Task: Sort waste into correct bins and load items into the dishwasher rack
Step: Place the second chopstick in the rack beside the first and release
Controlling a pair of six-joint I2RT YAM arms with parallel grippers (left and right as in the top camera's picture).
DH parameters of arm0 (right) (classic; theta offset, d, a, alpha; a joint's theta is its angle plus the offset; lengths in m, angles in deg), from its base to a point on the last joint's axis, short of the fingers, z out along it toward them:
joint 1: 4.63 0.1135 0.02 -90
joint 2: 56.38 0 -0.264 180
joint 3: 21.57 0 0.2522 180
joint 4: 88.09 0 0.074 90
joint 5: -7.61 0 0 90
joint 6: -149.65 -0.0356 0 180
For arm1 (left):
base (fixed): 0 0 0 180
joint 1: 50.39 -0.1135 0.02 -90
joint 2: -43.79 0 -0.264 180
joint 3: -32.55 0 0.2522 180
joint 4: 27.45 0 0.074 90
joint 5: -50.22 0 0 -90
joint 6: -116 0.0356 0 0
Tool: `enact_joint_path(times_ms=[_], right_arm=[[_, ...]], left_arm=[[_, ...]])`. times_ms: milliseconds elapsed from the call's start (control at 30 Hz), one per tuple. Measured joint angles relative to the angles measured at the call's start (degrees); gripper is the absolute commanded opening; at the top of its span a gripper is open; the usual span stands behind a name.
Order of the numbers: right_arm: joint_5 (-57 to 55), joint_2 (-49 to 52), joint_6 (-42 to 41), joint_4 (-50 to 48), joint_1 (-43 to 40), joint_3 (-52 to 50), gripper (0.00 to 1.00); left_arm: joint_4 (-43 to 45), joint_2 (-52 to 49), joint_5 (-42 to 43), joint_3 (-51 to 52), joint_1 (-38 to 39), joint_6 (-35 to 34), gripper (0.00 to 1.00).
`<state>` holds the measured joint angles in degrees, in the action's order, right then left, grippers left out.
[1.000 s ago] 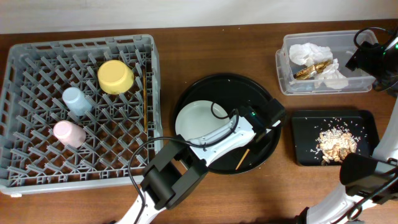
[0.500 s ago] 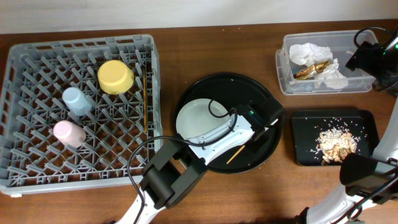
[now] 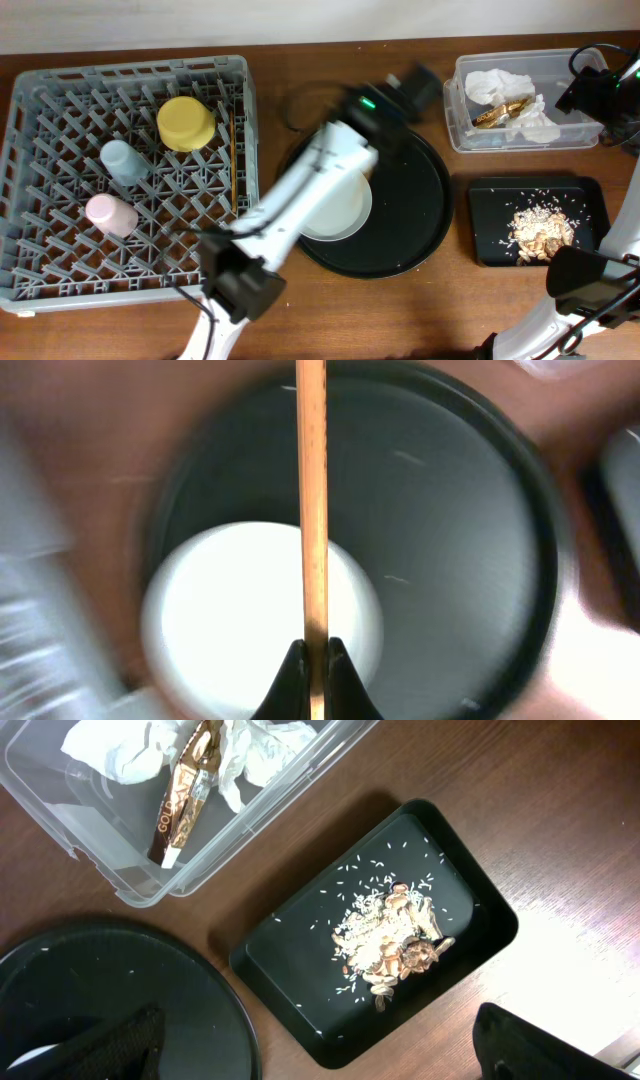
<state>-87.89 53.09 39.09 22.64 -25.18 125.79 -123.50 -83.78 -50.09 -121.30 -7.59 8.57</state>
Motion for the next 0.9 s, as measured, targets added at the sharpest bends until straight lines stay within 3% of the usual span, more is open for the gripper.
enact_joint_path(times_ms=[200,433,633,900], right_arm=[[0.00,0.00,0.02,0.00,0.00,0.00,0.99],[-0.02,0.00,0.00,0.00,0.00,0.00,0.99],[0.00,0.00,0.02,0.00,0.00,0.00,0.99],[0.00,0.00,0.00,0.00,0.00,0.00,0.99]], left_arm=[[-5.70,1.68,-6.40,-4.59,-15.06,-1.77,0.01],[-2.60,1.66,3.78,2.56,-29.83,-1.81,0.01],[4.09,1.57,9.09,13.38,-32.02,3.08,0.02],[6.69,1.57,9.66,17.55,-32.79,9.97,0.04]])
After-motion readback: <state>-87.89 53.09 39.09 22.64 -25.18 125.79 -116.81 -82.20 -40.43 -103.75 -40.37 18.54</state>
